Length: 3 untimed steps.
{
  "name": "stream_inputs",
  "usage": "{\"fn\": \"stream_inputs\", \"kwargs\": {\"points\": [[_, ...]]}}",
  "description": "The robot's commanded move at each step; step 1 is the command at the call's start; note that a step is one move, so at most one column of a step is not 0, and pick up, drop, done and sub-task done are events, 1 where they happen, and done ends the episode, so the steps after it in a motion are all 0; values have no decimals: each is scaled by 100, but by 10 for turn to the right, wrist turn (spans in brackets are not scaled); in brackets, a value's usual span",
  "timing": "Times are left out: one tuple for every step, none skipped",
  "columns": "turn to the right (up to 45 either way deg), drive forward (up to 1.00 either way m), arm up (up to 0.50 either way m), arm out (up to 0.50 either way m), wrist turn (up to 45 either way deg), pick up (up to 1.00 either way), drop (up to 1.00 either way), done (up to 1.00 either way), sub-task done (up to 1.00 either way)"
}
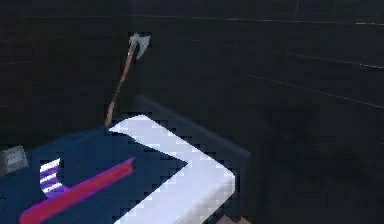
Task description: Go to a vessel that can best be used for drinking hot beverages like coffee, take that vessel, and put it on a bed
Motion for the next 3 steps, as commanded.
{"fn": "stream_inputs", "kwargs": {"points": [[-450, 0, 0, 0, 0, 0, 0, 0, 0], [-300, 0, 0, 0, 0, 0, 0, 0, 0], [450, 0, 0, 0, 0, 0, 0, 0, 0]]}}
